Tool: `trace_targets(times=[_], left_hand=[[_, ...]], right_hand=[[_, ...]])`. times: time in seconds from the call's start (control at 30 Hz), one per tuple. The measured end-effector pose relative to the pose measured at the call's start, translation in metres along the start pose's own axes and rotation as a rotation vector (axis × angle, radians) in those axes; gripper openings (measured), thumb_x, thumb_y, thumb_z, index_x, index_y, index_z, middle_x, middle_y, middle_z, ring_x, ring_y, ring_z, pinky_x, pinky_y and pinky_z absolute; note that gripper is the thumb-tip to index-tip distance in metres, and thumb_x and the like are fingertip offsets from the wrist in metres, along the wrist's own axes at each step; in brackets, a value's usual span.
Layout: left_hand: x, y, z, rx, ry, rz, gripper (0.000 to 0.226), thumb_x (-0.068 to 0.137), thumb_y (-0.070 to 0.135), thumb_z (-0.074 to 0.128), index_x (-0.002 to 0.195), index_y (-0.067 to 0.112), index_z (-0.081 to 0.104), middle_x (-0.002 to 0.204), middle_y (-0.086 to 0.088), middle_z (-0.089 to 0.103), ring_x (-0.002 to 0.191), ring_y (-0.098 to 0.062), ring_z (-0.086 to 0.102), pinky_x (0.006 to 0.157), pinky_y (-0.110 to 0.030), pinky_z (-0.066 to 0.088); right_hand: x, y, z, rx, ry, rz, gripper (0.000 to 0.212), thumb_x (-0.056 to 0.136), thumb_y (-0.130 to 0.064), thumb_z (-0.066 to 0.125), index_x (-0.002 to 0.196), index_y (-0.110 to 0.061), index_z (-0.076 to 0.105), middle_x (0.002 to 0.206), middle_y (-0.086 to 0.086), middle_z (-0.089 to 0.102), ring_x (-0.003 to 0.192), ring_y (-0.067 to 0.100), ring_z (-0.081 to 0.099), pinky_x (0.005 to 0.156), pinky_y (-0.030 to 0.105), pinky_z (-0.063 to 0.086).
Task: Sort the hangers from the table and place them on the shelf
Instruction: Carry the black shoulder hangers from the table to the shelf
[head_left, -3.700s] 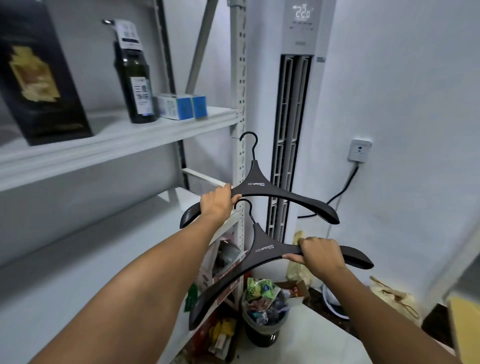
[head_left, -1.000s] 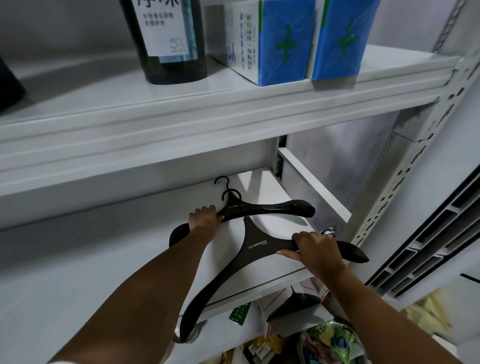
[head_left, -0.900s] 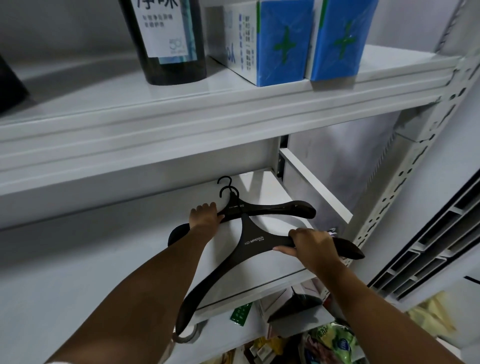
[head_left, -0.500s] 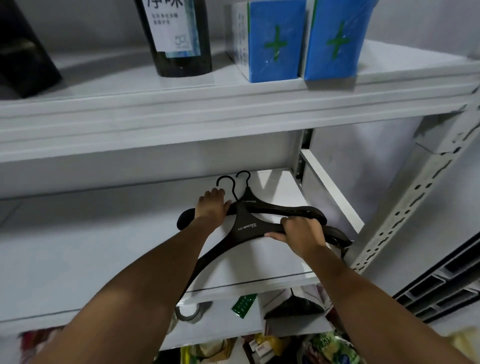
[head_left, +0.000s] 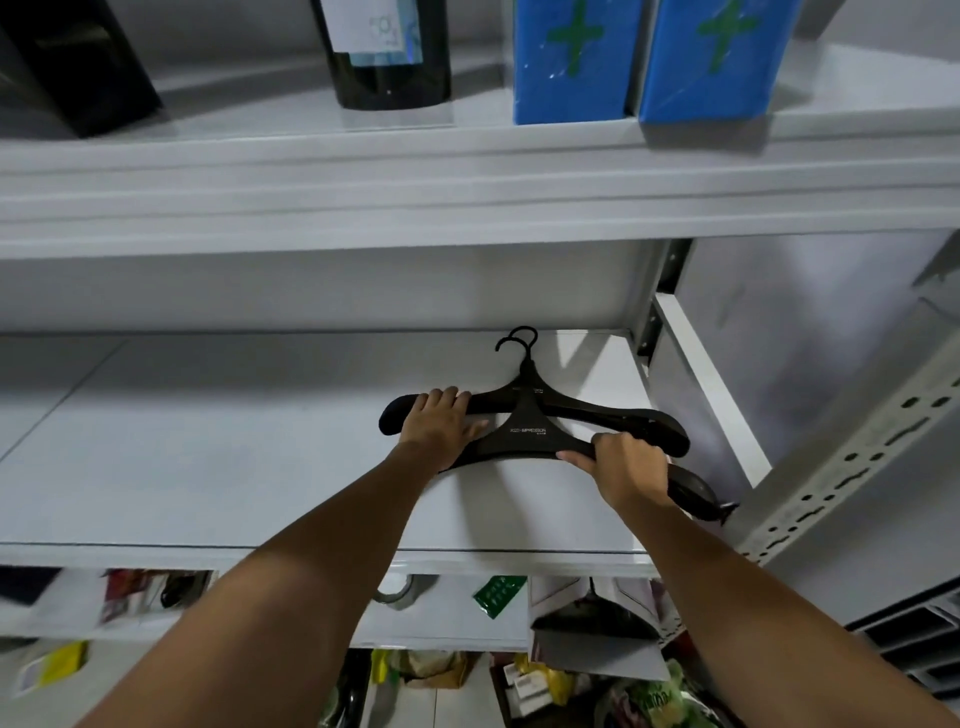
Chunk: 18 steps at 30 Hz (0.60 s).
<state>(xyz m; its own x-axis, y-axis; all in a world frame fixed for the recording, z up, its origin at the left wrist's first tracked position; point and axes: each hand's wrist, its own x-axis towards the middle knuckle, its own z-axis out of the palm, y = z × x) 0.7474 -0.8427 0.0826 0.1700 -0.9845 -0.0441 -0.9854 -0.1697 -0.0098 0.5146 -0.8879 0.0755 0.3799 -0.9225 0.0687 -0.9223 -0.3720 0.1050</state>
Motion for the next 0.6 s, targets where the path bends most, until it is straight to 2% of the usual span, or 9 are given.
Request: trace_targets(times=[0.13, 0.3, 0.43, 0.6], left_hand=[[0.004, 0.010, 0.000, 0.113, -0.054, -0.009, 0.063, 0.096, 0.056, 0.024, 0.143, 0.015, 0.029, 0.142, -0.009, 0.040, 0.134, -0.029, 0.030, 0.111, -0.037, 0.023], [0.006, 0.017, 0.001, 0.244, -0.081, -0.029, 0.065, 0.095, 0.057, 0.020, 0.143, 0.014, 0.030, 0.140, -0.011, 0.041, 0.134, -0.031, 0.028, 0.114, -0.042, 0.014], [0.005, 0.019, 0.003, 0.253, -0.097, -0.063, 0.066, 0.096, 0.057, 0.018, 0.146, 0.014, 0.023, 0.143, -0.011, 0.037, 0.136, -0.032, 0.026, 0.116, -0.045, 0.008], [0.003, 0.024, -0.001, 0.282, -0.079, -0.057, 0.062, 0.097, 0.054, 0.020, 0.141, 0.011, 0.029, 0.139, -0.013, 0.039, 0.133, -0.032, 0.029, 0.115, -0.046, 0.013]], right_hand=[[0.007, 0.001, 0.006, -0.026, -0.023, 0.010, 0.066, 0.084, -0.072, 0.034, 0.097, -0.015, 0.065, 0.091, 0.001, 0.068, 0.083, 0.020, 0.067, 0.062, 0.026, 0.044], [0.017, -0.009, 0.007, 0.014, -0.062, -0.001, 0.064, 0.087, -0.068, 0.037, 0.104, -0.013, 0.066, 0.108, 0.004, 0.060, 0.108, 0.024, 0.052, 0.074, 0.032, 0.046], [0.017, -0.011, 0.007, -0.027, -0.090, 0.026, 0.063, 0.089, -0.067, 0.034, 0.109, -0.017, 0.066, 0.116, 0.003, 0.057, 0.114, 0.025, 0.044, 0.091, 0.035, 0.039], [0.015, -0.015, 0.006, -0.082, -0.118, 0.012, 0.066, 0.091, -0.067, 0.029, 0.106, -0.016, 0.067, 0.121, 0.003, 0.055, 0.116, 0.023, 0.042, 0.093, 0.033, 0.034]])
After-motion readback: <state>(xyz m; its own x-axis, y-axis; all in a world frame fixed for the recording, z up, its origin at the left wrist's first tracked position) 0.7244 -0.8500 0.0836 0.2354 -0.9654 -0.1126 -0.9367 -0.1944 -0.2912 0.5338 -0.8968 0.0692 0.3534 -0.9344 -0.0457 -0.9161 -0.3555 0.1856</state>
